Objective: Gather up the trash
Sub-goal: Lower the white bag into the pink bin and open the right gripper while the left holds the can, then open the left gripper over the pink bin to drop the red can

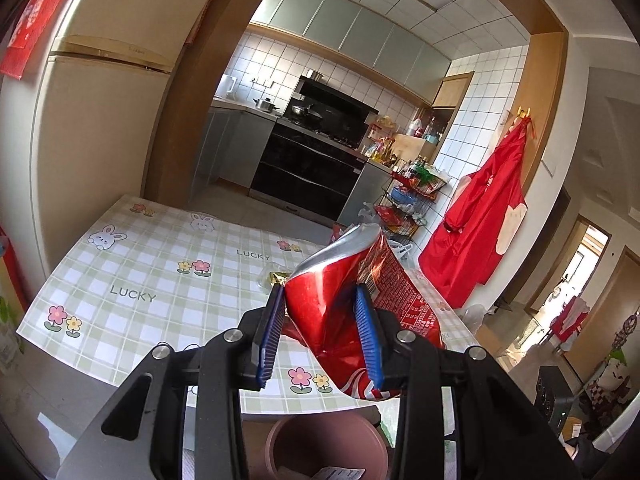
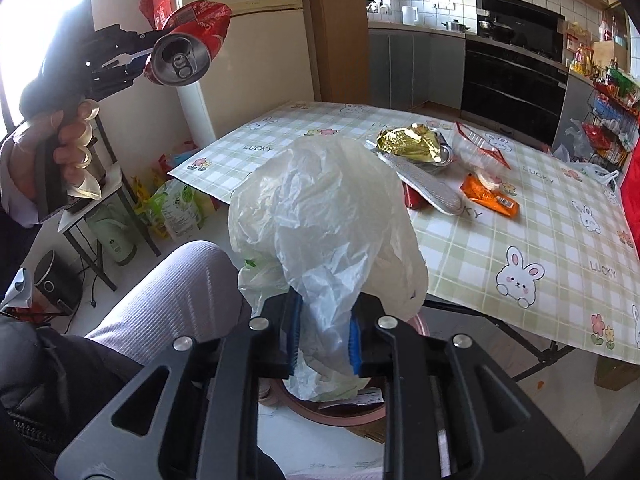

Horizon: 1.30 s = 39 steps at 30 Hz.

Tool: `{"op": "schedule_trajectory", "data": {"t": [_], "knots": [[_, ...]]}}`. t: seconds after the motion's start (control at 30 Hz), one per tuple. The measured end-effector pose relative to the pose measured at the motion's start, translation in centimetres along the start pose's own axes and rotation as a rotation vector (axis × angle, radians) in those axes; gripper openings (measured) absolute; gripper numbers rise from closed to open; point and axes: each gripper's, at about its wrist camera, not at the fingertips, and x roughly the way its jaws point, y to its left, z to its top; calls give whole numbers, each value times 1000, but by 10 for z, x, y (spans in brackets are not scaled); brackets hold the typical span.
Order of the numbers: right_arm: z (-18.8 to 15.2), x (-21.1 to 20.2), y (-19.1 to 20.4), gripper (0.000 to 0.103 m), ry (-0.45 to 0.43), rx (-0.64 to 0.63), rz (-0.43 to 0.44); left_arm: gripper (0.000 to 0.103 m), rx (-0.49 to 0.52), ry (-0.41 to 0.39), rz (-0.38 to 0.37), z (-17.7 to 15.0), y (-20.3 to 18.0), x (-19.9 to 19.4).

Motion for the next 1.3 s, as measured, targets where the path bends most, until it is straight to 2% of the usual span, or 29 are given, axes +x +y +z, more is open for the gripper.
{"op": "schedule_trajectory", "data": {"t": [0.03,0.17,0.23,0.27,0.3,0.5,0.7,0.9,1.13,1.3], "knots": [[-1,2,-2,35,6,11,9,35,-3,4,-1,-1,1,2],[0,5,-8,69,7,58,30,35,1,25,1,-4,0,11],[2,1,-11,82,-20,74,15,35,5,37,1,-6,0,16],[4,-1,-13,92,-40,81,2,35,5,42,-1,-8,-1,17],[6,-5,-16,97,-65,87,-17,35,6,48,-5,-9,-1,20],[21,-34,-44,97,-219,167,-137,35,43,78,-19,-17,-16,33],[30,-70,-65,97,-355,184,-286,35,62,124,-58,-29,-33,48],[29,-96,-85,97,-411,216,-341,35,144,181,-73,-45,-59,64],[21,-101,-101,97,-404,249,-374,35,187,252,-116,-60,-73,83],[19,-103,-102,97,-415,272,-380,36,222,270,-144,-64,-86,93]]}}
